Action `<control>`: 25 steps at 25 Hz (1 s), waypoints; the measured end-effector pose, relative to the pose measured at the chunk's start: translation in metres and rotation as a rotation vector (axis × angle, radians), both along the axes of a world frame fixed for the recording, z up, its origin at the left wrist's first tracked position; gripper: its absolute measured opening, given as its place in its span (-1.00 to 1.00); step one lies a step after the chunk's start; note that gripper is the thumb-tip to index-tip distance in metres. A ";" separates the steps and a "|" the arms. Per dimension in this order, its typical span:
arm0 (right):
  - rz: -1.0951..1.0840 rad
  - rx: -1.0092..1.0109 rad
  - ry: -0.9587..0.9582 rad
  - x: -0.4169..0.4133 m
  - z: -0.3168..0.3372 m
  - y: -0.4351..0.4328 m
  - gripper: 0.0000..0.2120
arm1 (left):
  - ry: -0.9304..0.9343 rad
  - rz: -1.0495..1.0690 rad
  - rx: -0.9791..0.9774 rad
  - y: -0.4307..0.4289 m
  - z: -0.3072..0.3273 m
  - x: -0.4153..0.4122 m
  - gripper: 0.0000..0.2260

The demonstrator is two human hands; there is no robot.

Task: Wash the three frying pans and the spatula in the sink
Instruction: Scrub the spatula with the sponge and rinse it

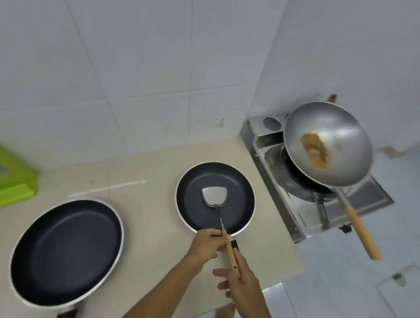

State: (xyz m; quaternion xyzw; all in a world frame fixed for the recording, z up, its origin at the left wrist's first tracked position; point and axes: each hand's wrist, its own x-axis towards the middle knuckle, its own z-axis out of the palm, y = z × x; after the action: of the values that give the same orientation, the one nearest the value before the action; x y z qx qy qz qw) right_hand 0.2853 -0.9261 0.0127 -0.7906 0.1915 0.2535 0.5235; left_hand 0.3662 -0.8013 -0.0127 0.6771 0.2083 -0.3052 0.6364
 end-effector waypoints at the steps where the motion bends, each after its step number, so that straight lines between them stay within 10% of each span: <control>1: 0.056 -0.012 0.023 0.012 -0.004 -0.013 -0.64 | 0.021 0.060 -0.003 -0.009 -0.002 0.005 -0.88; 13: 0.359 0.020 0.290 0.074 -0.050 -0.070 -0.56 | 0.121 0.323 0.181 -0.057 -0.037 0.022 -0.84; 25: 0.809 -0.444 0.117 0.066 -0.008 -0.083 -0.42 | 0.024 0.180 0.406 -0.027 -0.034 -0.078 -0.58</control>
State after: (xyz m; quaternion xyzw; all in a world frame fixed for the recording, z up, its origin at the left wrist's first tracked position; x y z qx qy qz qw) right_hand 0.3516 -1.0088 0.0047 -0.8792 -0.0532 0.4341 0.1888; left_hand 0.2885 -0.8281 -0.0471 0.7663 0.3326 -0.2071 0.5092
